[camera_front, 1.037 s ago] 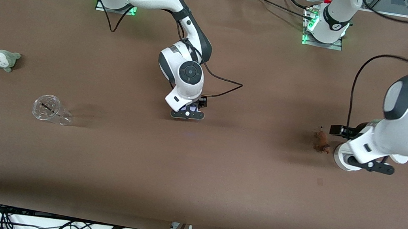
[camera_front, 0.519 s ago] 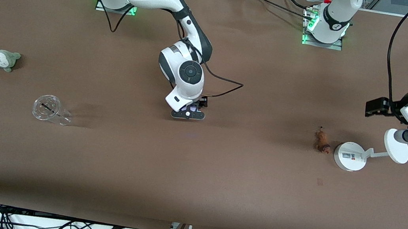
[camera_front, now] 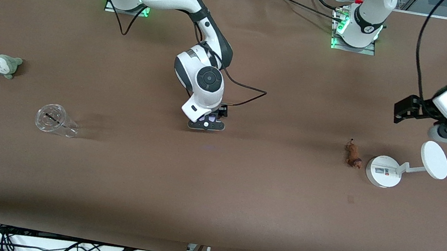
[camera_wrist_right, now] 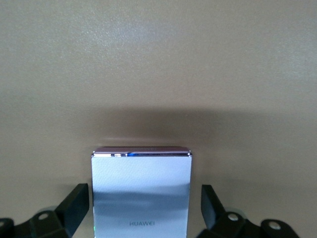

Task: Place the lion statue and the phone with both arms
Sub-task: 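Raise the open left gripper away from the lion statue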

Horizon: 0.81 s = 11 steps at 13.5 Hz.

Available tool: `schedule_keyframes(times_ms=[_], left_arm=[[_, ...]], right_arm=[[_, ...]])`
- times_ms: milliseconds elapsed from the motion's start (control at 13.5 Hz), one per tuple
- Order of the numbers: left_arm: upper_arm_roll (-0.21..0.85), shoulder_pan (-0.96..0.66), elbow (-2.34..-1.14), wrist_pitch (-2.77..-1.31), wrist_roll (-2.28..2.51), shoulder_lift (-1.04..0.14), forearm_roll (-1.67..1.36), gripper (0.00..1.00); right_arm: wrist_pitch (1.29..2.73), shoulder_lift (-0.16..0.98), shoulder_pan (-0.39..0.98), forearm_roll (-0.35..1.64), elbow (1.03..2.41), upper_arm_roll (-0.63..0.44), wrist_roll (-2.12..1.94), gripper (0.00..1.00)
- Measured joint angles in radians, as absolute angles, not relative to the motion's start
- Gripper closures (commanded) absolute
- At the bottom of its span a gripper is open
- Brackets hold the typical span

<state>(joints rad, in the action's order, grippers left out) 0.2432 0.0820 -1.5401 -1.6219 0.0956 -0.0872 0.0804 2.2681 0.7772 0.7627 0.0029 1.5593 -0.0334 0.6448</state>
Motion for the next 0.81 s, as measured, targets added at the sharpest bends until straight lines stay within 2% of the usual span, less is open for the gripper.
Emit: schedule_keyframes(times_ms=[74,222,444,667,815], left_arm=[[0.241,0.072,-1.624,-1.649,0.099,-0.027,0.079,0.0],[0.234,0.059,-1.707,-1.658,0.108,0.047,0.049,0.0],[0.102,-0.012,-1.733,-1.665,0.097,0.065,-0.022,0.0],[0.074,-0.039,-1.738,-1.667,0.095,0.061,-0.022,0.0],[0.074,-0.045,-1.739,-1.667,0.095,0.06,-0.021,0.0]], right_arm=[[2.268,0.777,0.763,0.003,1.56,-0.033,0.645,0.0],[2.268,0.778,0.763,0.003,1.56,-0.033,0.645,0.0],[2.268,0.779,0.763,0.003,1.562,-0.033,0.645,0.0],[2.269,0.787,0.763,0.003,1.563,-0.033,0.645,0.0],[2.27,0.793,0.763,0.003,1.563,-0.033,0.645,0.22]])
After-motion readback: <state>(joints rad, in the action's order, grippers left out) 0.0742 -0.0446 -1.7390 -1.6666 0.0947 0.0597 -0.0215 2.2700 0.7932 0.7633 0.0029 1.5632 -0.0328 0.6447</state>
